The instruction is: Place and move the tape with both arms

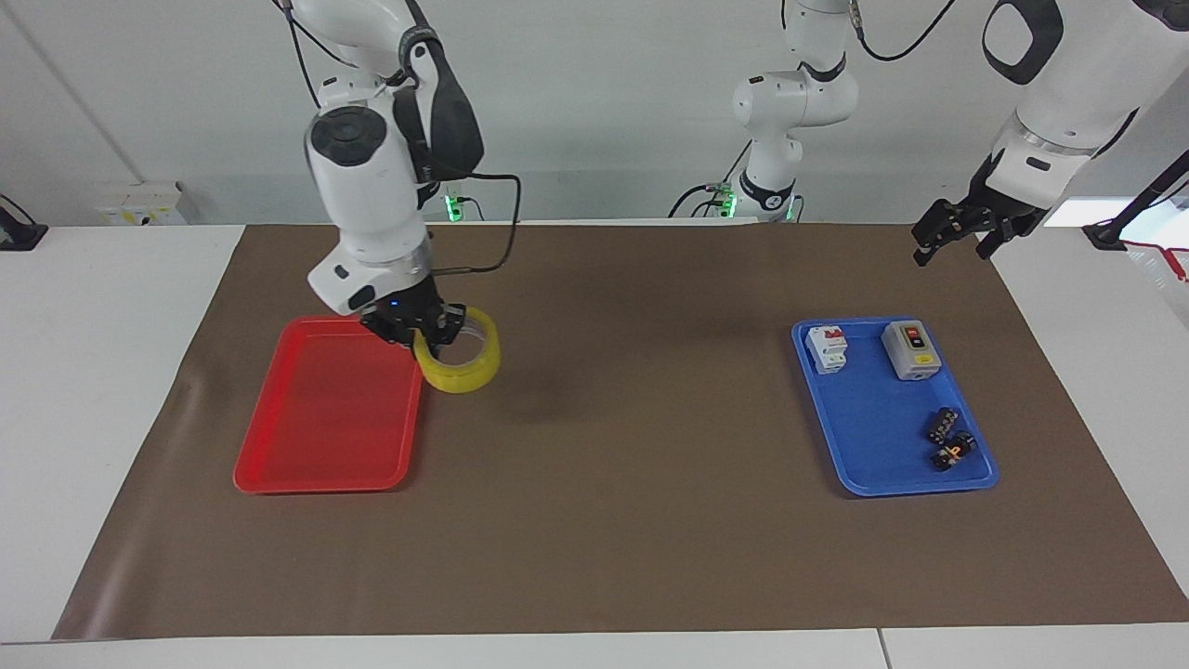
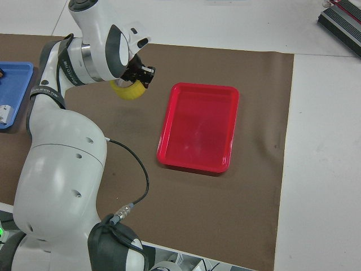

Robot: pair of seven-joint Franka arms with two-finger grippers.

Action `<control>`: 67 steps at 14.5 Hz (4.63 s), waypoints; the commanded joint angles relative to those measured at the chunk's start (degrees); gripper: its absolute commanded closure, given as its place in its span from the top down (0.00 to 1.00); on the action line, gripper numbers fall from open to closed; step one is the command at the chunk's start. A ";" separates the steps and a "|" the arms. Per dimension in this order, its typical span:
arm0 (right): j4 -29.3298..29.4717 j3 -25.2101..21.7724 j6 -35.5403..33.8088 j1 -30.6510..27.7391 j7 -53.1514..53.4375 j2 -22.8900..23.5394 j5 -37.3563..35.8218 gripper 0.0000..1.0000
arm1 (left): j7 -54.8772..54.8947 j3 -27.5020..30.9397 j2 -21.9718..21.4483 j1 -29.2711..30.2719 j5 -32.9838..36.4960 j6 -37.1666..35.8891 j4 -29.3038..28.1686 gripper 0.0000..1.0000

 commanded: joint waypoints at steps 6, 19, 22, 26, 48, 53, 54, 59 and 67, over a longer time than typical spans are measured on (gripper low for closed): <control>-21.21 0.95 18.06 -15.76 -22.59 -5.45 0.12 0.00 | 1.01 -0.11 0.09 0.54 -1.14 -1.00 0.15 1.00; -30.54 0.86 32.13 -18.41 -24.09 -2.20 0.21 0.00 | 0.57 -0.11 0.09 0.10 -1.14 -1.09 -0.03 1.00; -30.81 0.86 34.59 -18.50 -23.91 -0.27 0.21 0.00 | 0.57 -0.11 0.09 0.10 -1.14 -1.09 -0.03 1.00; -31.34 0.86 35.73 -18.41 -23.56 0.09 0.12 0.14 | 0.57 -0.11 0.09 0.10 -1.14 -1.09 -0.03 1.00; 9.42 0.95 -20.05 -13.14 4.65 -10.64 1.27 1.00 | 0.66 -0.11 0.09 0.10 -1.14 -1.00 -0.03 1.00; 11.38 1.48 -25.43 -12.35 4.13 -10.81 1.44 1.00 | 0.57 -0.11 0.09 0.10 -1.14 -1.09 -0.03 1.00; 11.12 1.57 -25.61 -12.26 4.04 -10.99 1.44 1.00 | 0.57 -0.11 0.09 0.10 -1.14 -1.09 -0.03 1.00; 10.32 1.57 -26.31 -12.26 -2.10 -11.25 1.09 1.00 | 0.66 -0.11 0.09 0.10 -1.14 -1.09 -0.03 1.00; 10.41 1.57 -26.23 -12.26 -3.78 -11.25 0.91 1.00 | 0.57 -0.11 0.09 0.10 -1.14 -1.09 -0.03 1.00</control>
